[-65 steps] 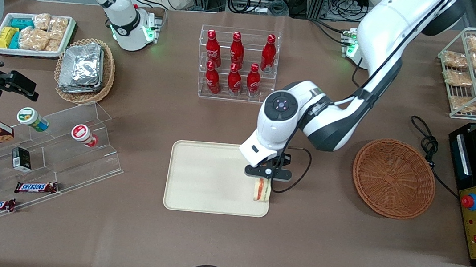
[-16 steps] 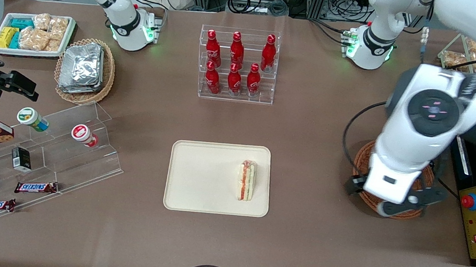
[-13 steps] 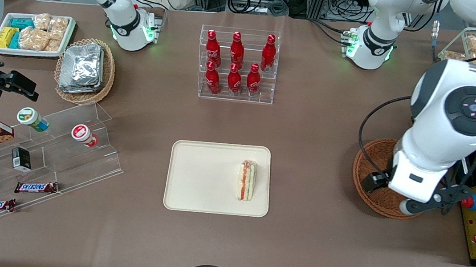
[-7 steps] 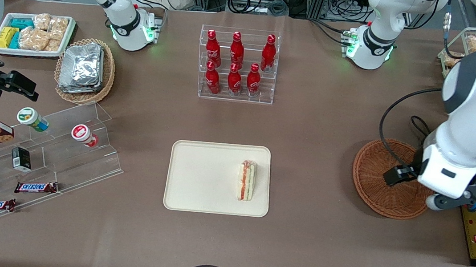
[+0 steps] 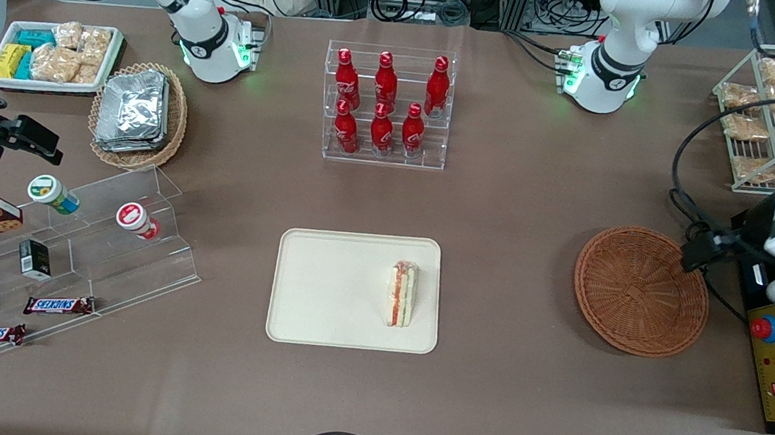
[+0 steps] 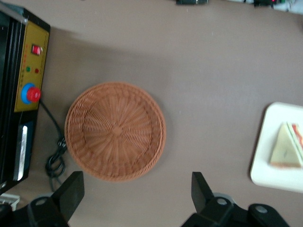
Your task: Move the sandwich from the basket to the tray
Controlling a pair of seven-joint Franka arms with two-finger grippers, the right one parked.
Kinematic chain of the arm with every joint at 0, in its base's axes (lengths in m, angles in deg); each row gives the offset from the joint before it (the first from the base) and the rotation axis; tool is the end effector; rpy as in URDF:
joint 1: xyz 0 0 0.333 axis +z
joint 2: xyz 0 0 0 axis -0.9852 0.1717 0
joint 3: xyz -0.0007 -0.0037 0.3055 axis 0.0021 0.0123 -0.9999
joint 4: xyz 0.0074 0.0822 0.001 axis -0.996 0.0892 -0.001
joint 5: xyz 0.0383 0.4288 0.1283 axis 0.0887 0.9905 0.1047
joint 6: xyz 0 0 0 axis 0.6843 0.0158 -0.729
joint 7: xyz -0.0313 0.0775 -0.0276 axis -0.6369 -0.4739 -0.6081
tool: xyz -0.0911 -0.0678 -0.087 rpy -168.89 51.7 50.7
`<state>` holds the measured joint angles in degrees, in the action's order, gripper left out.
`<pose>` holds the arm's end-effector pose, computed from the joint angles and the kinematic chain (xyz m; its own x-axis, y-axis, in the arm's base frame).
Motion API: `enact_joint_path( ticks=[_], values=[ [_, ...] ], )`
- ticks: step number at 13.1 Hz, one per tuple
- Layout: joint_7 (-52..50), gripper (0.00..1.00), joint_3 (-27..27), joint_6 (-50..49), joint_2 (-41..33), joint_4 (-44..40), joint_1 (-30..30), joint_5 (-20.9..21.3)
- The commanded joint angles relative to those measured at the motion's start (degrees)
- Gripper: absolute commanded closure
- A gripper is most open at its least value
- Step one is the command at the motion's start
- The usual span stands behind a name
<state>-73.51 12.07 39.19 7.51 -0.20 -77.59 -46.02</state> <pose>0.6520 -0.0476 0.5594 0.9820 0.1859 0.0322 0.1859 -0.9826 0.0031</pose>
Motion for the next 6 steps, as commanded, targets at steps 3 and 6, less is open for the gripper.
enact_joint_path(
  ticks=[3,6],
  values=[
    [7.03,0.0,-1.5,-5.16,-7.93,3.75,0.38,-1.89],
    [6.95,0.0,-1.42,-5.34,-8.55,4.54,0.38,-1.98]
  ],
)
